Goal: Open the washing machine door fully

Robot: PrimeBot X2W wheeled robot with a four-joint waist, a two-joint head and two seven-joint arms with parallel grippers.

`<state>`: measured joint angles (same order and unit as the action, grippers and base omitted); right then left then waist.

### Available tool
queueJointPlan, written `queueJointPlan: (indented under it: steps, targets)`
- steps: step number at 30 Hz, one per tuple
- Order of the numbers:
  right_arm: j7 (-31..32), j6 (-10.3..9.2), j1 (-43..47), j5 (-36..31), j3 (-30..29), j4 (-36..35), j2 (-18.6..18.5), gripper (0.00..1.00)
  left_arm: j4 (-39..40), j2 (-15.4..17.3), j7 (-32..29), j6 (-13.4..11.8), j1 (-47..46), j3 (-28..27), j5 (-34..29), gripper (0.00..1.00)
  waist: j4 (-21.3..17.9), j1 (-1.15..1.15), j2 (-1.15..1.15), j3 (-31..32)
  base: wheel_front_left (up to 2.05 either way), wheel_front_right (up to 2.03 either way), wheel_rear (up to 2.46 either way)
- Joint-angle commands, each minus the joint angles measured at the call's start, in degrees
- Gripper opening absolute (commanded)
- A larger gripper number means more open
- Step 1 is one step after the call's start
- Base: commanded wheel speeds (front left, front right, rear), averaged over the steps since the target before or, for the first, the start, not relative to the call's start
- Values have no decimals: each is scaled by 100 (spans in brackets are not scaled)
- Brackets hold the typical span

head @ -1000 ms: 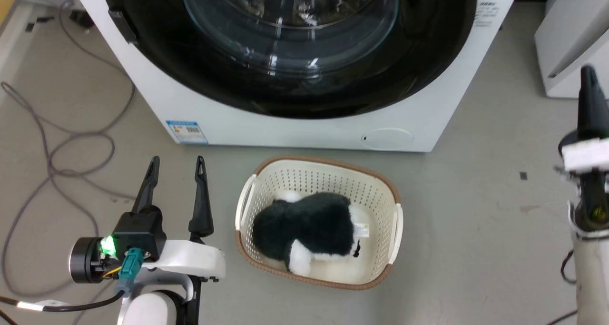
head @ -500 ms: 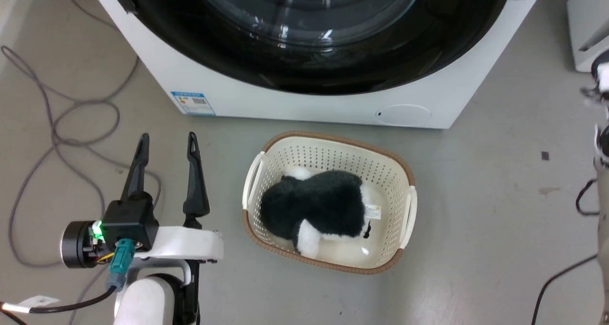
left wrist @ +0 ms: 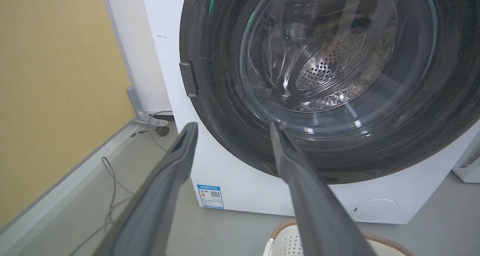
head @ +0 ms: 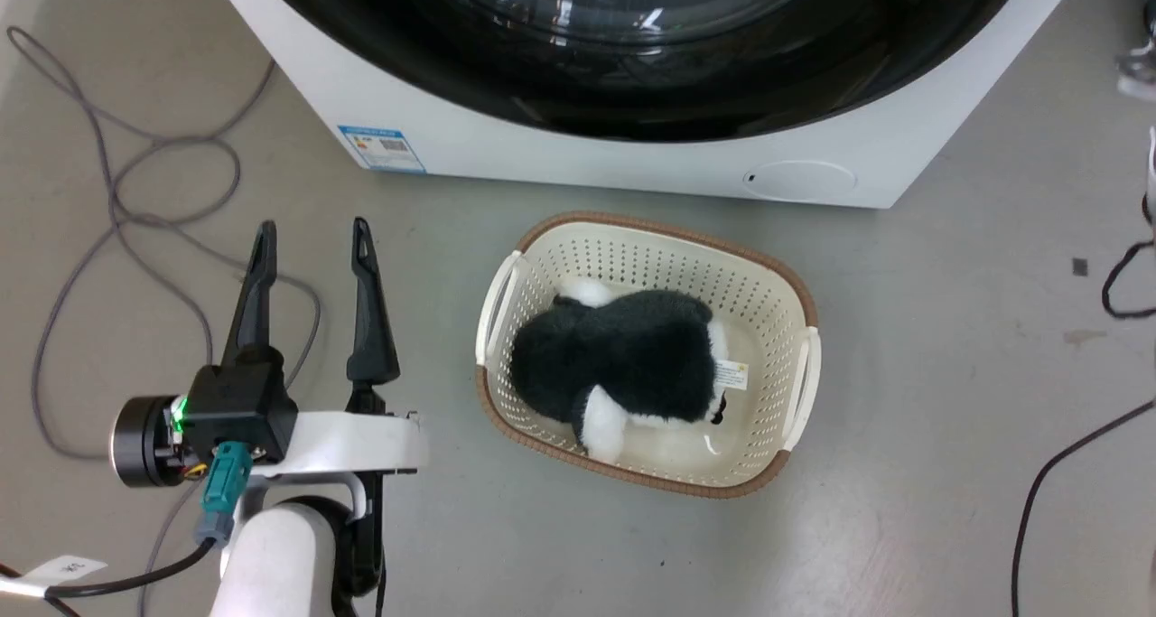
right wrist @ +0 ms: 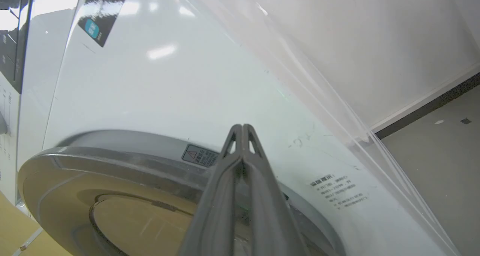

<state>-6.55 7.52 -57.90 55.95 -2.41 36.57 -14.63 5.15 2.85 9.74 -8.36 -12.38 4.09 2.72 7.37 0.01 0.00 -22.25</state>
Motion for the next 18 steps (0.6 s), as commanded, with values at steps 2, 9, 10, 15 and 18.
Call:
queueJointPlan:
  steps: [2, 9, 10, 15, 18]
  targets:
    - [18, -2, -343, 189, 120, 193, -102, 0, 52, 2, 84, -61, -160, 21, 21, 100, 37, -1, 0, -87, 0, 0, 0]
    - [276, -2, -713, 465, 454, 460, -188, 0, 97, 2, 167, -152, -250, 82, 54, 100, 75, -1, 0, -230, 0, 0, 0]
    - [363, -2, -759, 522, 508, 489, -194, 0, 97, 2, 179, -161, -264, 87, 59, 100, 78, -1, 0, -249, 0, 0, 0]
    - [665, -2, -976, 770, 779, 616, -271, 0, 87, 3, 239, -184, -363, 105, 97, 100, 110, -1, 0, -338, 0, 0, 0]
    - [920, -2, -1074, 968, 941, 664, -312, 0, 93, 3, 275, -210, -406, 123, 119, 100, 132, -1, 0, -377, 0, 0, 0]
